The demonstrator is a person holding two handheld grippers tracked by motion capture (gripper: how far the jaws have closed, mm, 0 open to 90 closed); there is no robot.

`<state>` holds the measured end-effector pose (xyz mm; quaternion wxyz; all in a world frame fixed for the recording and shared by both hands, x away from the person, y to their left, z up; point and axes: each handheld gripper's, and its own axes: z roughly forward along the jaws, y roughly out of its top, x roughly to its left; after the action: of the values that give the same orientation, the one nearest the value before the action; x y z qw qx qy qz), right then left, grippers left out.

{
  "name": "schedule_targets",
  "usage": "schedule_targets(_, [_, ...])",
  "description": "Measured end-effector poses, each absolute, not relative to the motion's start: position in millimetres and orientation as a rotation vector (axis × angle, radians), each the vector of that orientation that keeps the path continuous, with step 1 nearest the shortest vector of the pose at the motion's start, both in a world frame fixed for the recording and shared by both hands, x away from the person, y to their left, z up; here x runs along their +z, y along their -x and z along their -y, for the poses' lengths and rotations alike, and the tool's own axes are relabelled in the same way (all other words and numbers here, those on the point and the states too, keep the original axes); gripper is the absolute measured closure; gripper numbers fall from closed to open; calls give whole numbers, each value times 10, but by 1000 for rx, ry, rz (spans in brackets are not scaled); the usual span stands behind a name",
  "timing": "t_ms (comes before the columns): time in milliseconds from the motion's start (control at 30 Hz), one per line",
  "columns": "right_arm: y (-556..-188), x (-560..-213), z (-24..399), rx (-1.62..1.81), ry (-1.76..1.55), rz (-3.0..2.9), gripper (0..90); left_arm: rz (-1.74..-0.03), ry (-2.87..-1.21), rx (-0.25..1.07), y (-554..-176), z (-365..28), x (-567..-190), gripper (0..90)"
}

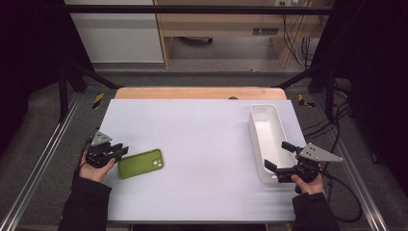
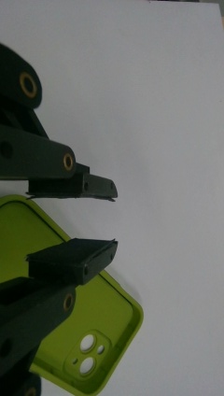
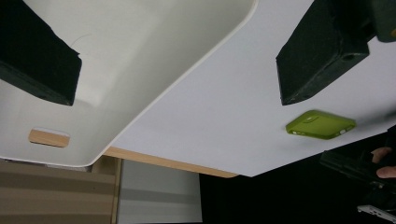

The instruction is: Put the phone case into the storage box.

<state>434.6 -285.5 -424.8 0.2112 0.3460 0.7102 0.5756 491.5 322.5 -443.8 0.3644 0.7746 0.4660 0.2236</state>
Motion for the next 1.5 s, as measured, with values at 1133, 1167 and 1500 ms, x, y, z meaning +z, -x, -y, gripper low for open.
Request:
schedule_targets(1133, [-4348, -4253, 2846, 1592, -960, -1980, 4, -1314, -2124, 510, -5015, -3269, -4638, 899])
schedule_targets(1167, [-4348, -4253, 2846, 1592, -960, -1980, 4, -1313, -2129, 507, -5010, -3265, -4637, 899])
schedule_targets(1500, [-4341, -4248, 2854, 1595, -960, -1976, 4, -1278, -2180, 456, -4894, -3183, -4664, 900])
